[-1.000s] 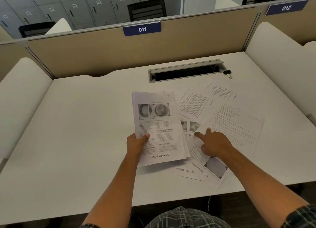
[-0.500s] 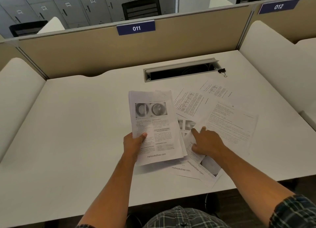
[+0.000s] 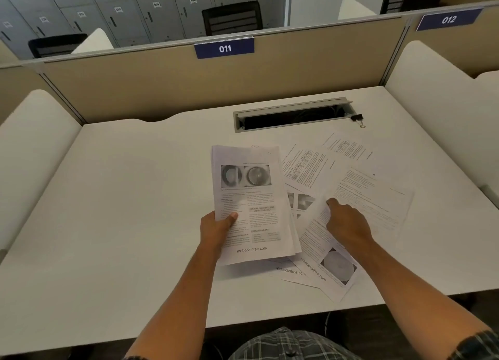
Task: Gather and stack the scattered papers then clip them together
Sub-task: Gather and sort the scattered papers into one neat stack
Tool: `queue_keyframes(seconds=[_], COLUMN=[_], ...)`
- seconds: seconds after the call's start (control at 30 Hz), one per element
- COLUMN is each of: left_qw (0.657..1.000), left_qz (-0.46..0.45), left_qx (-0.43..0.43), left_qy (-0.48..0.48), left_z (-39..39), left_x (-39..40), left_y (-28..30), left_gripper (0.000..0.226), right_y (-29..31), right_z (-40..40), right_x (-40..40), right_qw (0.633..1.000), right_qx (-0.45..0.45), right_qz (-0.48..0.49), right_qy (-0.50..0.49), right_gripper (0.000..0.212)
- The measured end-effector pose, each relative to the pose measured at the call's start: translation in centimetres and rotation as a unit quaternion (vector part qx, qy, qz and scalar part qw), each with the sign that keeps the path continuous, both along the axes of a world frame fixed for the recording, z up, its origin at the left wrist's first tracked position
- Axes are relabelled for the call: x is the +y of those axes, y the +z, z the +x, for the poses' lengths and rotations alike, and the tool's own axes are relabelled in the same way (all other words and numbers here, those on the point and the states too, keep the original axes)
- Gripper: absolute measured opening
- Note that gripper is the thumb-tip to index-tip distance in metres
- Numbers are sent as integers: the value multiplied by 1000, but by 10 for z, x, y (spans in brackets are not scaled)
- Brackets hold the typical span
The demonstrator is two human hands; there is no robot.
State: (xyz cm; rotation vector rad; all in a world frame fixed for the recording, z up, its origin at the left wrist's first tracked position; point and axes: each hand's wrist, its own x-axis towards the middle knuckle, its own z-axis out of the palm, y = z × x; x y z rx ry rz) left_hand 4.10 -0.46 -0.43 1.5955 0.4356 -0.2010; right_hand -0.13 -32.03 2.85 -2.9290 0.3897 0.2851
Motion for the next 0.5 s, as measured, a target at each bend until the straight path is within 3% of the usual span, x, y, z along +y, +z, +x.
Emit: queue_keyframes(seconds=[0.13,0.3,0.4,0.5], left_qw=[1000,1000,999,998], left_qz=[6,-4,-19,-23], left_qx=[8,12,11,12], left_qy=[-9,-20,-34,-56], left_z=[0,0,-1,-3], left_x=[-3,-9,-13,-18], left_y=[-1,0,3,9], left_gripper=[29,31,28,25], right_y=[19,43,51,46], right_z=[-7,-6,-4,-9], right_x=[28,75,94,112], right_qw=[973,879,848,843], right_qx=[-227,-453,-468,-414], right_qz=[11,3,17,27], right_qy=[27,150,248,342], right_gripper=[32,27,32,44])
